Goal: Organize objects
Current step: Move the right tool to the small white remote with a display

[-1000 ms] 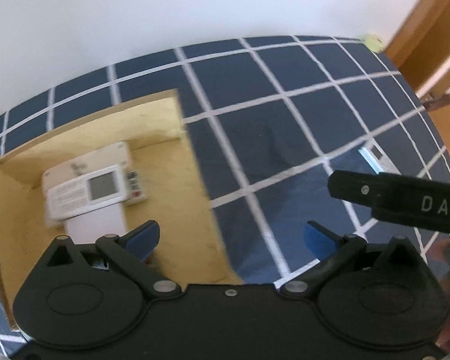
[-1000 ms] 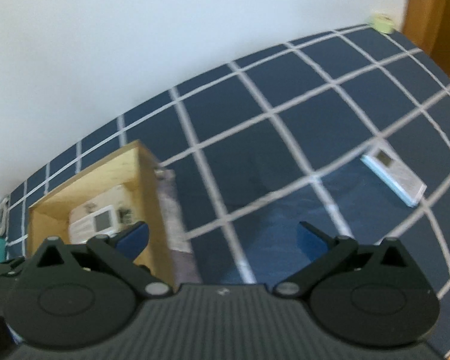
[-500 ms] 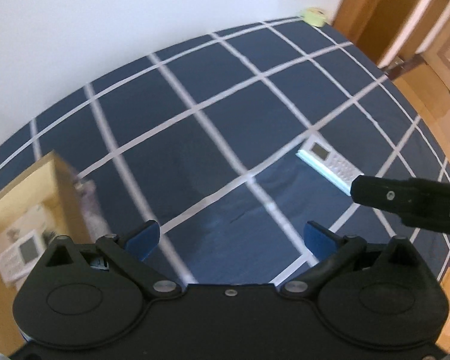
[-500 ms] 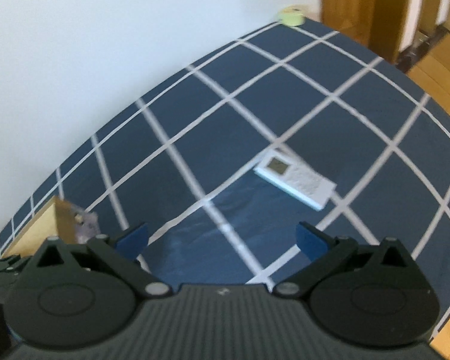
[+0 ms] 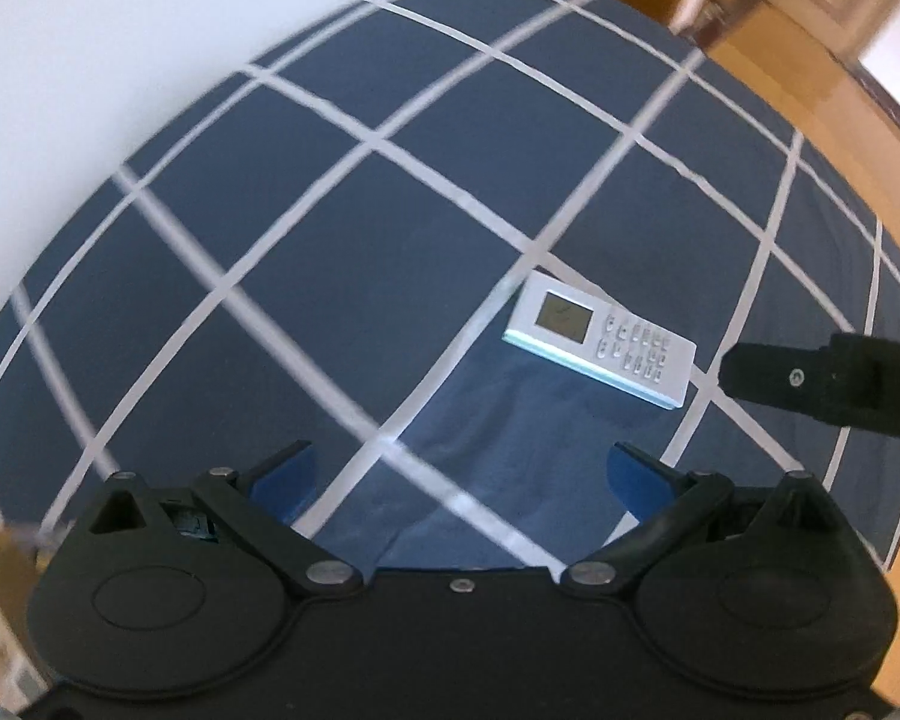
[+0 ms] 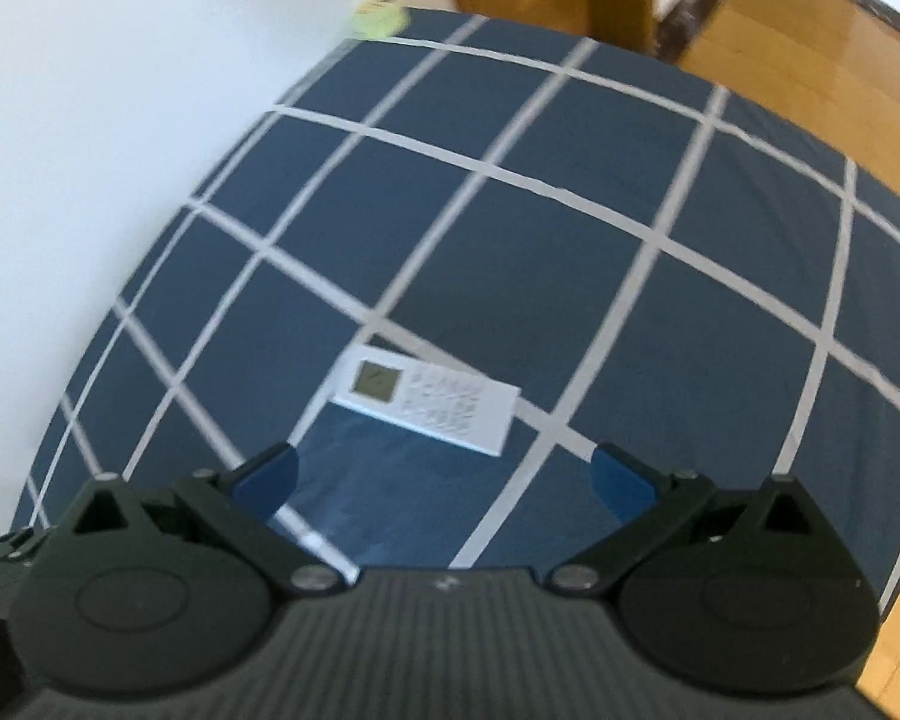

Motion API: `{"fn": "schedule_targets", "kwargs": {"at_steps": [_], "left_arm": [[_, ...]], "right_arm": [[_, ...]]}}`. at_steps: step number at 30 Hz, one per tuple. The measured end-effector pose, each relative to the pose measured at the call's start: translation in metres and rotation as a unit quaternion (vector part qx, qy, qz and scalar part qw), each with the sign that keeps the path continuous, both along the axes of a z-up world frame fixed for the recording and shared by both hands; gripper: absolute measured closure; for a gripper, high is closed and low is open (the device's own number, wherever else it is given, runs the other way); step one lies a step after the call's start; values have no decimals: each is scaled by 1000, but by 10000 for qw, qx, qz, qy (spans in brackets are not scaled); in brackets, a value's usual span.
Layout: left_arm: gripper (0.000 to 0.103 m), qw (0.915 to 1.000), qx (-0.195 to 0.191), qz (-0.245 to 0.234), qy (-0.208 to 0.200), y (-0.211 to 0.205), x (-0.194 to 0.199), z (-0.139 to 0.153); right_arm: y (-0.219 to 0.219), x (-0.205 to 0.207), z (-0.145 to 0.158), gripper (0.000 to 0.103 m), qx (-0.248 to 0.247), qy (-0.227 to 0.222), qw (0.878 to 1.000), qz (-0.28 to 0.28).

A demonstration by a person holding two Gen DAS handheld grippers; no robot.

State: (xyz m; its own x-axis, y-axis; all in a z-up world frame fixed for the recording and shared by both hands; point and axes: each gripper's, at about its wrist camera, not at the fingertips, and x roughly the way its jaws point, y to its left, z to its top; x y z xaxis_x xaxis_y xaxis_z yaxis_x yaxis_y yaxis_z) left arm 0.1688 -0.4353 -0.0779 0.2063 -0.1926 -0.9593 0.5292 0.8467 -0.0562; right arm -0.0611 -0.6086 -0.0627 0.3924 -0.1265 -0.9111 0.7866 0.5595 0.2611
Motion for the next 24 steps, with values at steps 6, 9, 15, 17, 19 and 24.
{"fn": "schedule_targets", "kwargs": {"at_steps": [6,9,15,17,19,24], "left_arm": [[0,9964,129,-816,167,-35,26,-30],[0,9936,201,-1082,262,-48,36,-45],[0,9887,193,-1398,513,-65,53,-69],[0,9871,157,-1492,551,-69,56,-73],[0,9865,135,-1513,612,-71,59,-77],[1,9850,48,-1579,689,-76,63,-82]], "right_arm": [[-24,10,-36,0,439,156,9963,-721],[-32,17,-52,0,621,202,9926,-1027],[-40,30,-78,0,777,326,9879,-1305],[-42,34,-83,1,793,359,9868,-1363],[-44,37,-88,1,826,379,9859,-1402],[-44,43,-99,6,840,492,9850,-1427]]}}
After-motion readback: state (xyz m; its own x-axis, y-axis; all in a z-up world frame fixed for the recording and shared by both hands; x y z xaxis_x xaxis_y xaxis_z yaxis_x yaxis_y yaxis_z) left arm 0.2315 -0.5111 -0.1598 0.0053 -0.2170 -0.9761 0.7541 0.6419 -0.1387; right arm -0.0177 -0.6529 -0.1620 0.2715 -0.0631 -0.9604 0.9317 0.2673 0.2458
